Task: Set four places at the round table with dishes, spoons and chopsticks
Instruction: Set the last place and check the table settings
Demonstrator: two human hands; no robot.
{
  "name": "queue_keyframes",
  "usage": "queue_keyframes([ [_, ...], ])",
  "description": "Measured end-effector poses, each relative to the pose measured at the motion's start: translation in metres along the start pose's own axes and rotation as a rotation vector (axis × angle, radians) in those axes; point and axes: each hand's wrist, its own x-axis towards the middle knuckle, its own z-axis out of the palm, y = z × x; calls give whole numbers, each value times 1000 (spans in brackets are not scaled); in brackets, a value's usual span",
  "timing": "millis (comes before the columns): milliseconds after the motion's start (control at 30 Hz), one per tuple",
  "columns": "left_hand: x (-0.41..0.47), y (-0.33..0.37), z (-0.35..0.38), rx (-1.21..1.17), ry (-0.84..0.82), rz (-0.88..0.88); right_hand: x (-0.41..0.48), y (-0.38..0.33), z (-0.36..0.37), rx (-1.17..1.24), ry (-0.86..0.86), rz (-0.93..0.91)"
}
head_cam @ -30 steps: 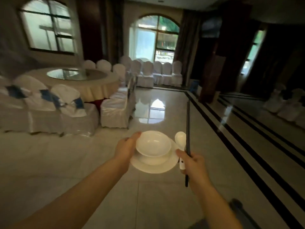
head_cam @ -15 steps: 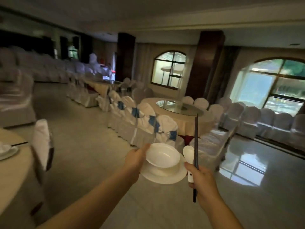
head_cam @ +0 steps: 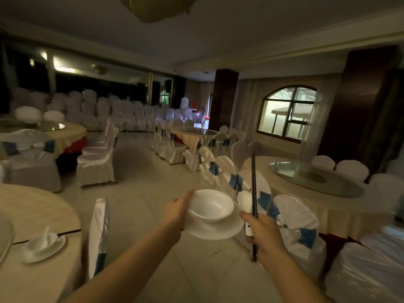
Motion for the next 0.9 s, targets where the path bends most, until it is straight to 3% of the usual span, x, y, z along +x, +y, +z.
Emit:
queue_keyframes([
  [233,162,8,18,-79,125,22,181,13,69,11,-157,-4],
  [567,386,61,34,-108,436,72,435,15,197,40,-398,-25],
  [900,617,89,-52,-147,626,63,627,43,408,51,-587,13],
])
